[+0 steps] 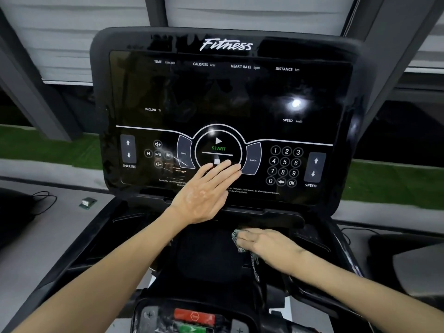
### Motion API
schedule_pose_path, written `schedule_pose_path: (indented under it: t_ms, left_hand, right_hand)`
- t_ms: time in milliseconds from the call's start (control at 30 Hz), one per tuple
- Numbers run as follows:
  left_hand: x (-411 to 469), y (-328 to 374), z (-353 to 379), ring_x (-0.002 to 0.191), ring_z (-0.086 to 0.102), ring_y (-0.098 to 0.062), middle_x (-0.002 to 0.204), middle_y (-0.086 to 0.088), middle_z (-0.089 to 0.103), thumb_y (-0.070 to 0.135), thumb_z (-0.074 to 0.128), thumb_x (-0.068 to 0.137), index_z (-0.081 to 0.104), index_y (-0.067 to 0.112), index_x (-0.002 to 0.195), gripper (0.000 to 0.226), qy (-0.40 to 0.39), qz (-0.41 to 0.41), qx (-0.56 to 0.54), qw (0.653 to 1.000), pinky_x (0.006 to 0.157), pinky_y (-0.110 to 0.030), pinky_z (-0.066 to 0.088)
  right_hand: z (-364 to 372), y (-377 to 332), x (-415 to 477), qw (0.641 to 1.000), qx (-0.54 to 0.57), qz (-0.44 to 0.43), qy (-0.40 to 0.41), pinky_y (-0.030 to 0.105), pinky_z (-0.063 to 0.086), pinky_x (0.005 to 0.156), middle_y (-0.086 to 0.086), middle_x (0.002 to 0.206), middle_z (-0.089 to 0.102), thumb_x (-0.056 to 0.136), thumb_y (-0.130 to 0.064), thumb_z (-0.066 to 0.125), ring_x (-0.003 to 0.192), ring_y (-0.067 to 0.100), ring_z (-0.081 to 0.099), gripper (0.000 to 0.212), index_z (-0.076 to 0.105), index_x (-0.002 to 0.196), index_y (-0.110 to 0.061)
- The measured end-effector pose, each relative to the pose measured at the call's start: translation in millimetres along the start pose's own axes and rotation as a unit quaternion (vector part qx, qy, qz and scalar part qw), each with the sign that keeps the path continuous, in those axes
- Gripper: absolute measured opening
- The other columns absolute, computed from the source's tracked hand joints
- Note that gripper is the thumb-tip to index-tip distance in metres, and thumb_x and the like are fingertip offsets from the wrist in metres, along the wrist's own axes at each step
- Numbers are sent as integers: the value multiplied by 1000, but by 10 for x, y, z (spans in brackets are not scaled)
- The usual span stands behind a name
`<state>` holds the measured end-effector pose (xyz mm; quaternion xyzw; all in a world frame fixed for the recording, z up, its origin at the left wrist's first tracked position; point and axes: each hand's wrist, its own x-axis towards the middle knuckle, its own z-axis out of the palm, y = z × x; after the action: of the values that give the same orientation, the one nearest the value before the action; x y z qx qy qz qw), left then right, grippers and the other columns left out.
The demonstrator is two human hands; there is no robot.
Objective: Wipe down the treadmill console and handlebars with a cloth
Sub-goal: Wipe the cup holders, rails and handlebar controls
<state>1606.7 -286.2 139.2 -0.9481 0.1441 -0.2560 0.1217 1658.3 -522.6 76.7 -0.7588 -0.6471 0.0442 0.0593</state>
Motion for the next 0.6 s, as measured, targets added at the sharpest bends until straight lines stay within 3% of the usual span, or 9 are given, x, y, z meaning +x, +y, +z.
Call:
schedule_pose_path:
  t_ms: [33, 100, 167, 233, 300, 433, 533, 600]
  left_hand:
    - [-4, -2, 4, 147, 25, -23, 160, -6, 27, 25, 42, 96, 32, 10, 150, 57, -3, 0, 0, 1000, 117, -43, 24]
    - [-6, -7, 2, 148, 24, -23, 160, -5, 26, 25, 42, 97, 31, 10, 151, 57, -8, -1, 0, 1000, 117, -43, 24]
    - [3, 3, -15, 148, 25, -23, 160, -5, 27, 25, 41, 97, 32, 9, 151, 57, -15, -2, 0, 1000, 117, -43, 24]
    - [10, 21, -37, 147, 26, -23, 159, -6, 29, 24, 41, 97, 34, 9, 150, 56, -12, -4, -2, 1000, 117, -42, 24]
    - [17, 71, -61, 146, 28, -24, 158, -7, 31, 23, 42, 97, 35, 7, 149, 55, 1, -11, -9, 1000, 117, -42, 24]
    - [201, 380, -76, 147, 24, -23, 160, -5, 26, 26, 38, 99, 28, 9, 152, 57, 23, -4, -24, 999, 118, -40, 20]
    - [411, 586, -29, 148, 21, -22, 162, -5, 21, 29, 35, 100, 22, 10, 154, 59, 12, 4, -23, 1000, 119, -40, 19]
    - [456, 610, -11, 149, 20, -22, 162, -5, 20, 30, 34, 100, 22, 9, 154, 59, 4, -3, -21, 1000, 119, -40, 19]
  right_hand:
    - [49, -14, -41, 1000, -23, -9, 5, 28, 56, 81, -3, 123, 61, 79, -9, 59, 111, 16, 61, 41, 61, 119, -18]
    - [141, 34, -142, 999, -48, 25, -1, 26, 55, 77, -5, 121, 62, 60, -11, 79, 101, 13, 65, 62, 62, 119, -20]
    - [180, 104, -286, 998, -32, 45, 8, 22, 48, 91, -5, 123, 63, 55, -7, 77, 106, 11, 64, 68, 62, 121, -19]
    - [233, 206, -475, 997, 14, 71, 16, 18, 28, 111, -2, 131, 60, 56, 2, 79, 120, 14, 57, 78, 57, 128, -17]
    - [277, 262, -689, 994, 22, 106, 19, 16, 14, 116, 0, 137, 56, 62, 9, 73, 129, 16, 50, 79, 53, 134, -15]
    - [373, 294, -1077, 985, 88, 143, 38, 14, 9, 116, -10, 153, 31, 93, -1, 49, 145, 8, 21, 59, 35, 148, -20]
    - [341, 297, -1064, 989, 76, 124, 9, 18, 2, 118, -15, 156, 13, 102, -13, 35, 146, 2, -4, 52, 22, 152, -20]
    - [297, 257, -864, 993, 70, 92, -1, 19, -3, 118, -8, 158, 12, 103, -15, 33, 147, 7, -4, 52, 20, 153, -15]
